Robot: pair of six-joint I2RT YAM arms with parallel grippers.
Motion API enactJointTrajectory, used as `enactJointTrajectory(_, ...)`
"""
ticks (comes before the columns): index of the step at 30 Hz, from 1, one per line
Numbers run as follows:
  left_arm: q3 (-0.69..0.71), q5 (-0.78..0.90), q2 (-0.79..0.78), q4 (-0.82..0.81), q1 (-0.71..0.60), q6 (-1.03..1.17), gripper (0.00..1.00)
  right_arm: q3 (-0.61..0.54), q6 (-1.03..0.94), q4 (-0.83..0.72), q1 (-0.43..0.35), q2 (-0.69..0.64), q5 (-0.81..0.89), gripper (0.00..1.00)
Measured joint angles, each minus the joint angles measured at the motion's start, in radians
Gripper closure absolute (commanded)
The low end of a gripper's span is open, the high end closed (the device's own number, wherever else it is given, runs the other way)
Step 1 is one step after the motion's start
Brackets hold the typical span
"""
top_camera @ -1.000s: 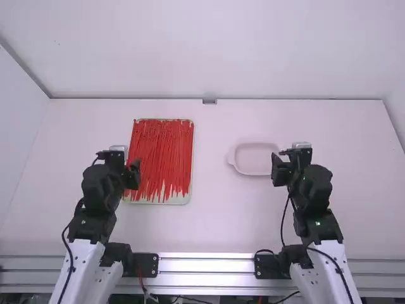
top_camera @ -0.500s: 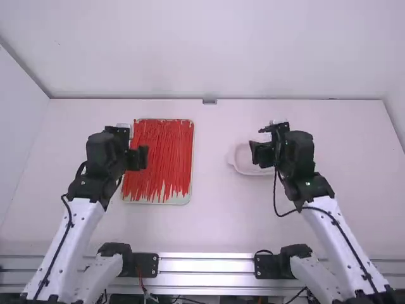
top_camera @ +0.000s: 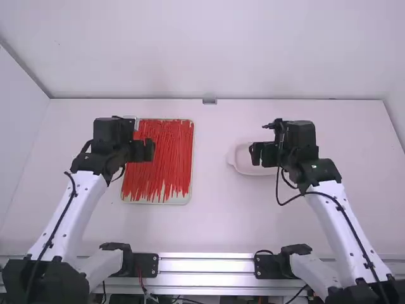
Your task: Fasten the cable tie
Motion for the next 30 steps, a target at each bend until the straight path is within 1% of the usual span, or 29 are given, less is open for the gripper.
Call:
enactJointTrajectory(4,0.016,0.007,0.020,-0.017,0.000,-0.006,0.01,0.012,-0.030,-0.073,-0.001,-0.035,0.001,0.01)
enactJointTrajectory(7,0.016,0.014,0.026,-0.018,0.000,0.010,0.01,0.018,-0.045,-0.097,0.000,-0.066,0.011,0.00)
enactJointTrajectory(12,0.016,0.030,0.026,-0.029,0.000,0.012,0.01,0.026,-0.051,-0.105,0.000,-0.108,0.011,0.00)
enactJointTrajectory(16,0.032,0.024,0.041,-0.053,0.000,0.012,0.01,0.030,-0.050,-0.084,0.011,-0.109,0.009,0.00)
enactJointTrajectory(19,0.079,0.012,0.080,-0.085,0.000,0.012,0.01,0.030,-0.050,-0.054,0.037,-0.094,-0.001,0.00)
enactJointTrajectory(25,0.241,-0.005,0.196,-0.174,0.000,0.012,0.01,0.030,-0.050,0.000,0.107,-0.014,-0.005,0.01)
enactJointTrajectory(30,0.355,-0.005,0.306,-0.200,0.000,0.012,0.01,0.030,-0.051,0.008,0.134,0.014,-0.005,0.00)
